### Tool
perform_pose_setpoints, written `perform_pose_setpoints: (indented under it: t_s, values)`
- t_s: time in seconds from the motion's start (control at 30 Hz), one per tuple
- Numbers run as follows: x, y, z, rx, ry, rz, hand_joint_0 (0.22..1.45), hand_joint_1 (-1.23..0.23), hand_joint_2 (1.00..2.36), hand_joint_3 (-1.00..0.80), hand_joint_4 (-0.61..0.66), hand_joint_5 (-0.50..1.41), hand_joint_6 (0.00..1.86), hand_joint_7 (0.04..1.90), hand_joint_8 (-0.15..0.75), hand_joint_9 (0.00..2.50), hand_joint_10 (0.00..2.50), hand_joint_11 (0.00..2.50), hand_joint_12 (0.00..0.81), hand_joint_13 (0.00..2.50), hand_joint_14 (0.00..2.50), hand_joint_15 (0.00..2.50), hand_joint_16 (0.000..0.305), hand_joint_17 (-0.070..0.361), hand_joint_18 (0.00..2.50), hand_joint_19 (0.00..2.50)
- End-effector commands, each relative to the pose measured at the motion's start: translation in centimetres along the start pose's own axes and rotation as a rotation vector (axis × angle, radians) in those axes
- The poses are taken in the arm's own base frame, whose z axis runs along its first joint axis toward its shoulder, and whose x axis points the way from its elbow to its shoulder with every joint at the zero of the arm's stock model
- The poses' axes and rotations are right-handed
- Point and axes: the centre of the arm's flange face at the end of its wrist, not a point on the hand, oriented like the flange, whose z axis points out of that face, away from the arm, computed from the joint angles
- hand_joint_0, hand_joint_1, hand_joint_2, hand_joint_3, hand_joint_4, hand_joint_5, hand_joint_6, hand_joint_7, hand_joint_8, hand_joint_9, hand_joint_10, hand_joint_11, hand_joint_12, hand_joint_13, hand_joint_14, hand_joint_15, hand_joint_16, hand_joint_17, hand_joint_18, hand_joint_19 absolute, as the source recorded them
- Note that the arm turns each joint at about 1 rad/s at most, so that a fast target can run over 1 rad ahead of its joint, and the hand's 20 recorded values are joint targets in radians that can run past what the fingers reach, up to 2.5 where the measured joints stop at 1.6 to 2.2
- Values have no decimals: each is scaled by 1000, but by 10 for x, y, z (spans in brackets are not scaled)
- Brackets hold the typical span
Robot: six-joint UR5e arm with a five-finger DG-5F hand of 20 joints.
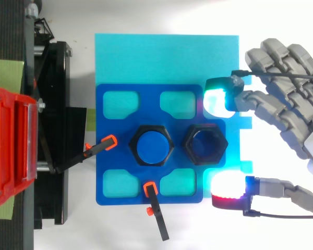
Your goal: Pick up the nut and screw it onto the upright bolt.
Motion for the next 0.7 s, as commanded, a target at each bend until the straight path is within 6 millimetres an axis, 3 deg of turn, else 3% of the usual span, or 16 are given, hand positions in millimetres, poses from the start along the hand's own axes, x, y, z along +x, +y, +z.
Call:
perform_pose_setpoints:
  t_s: [0.0, 0.67]
  values:
    - [4, 3, -3, 6, -5, 10, 361, -741, 1000, -500, 200, -300, 502, 722, 287, 0, 0, 7, 446, 0, 0, 0, 69, 155, 0, 62]
    - [6, 9, -11, 51, -28, 1, 370, -732, 1000, -500, 209, -300, 502, 728, 294, 0, 0, 9, 446, 0, 0, 0, 68, 154, 0, 76]
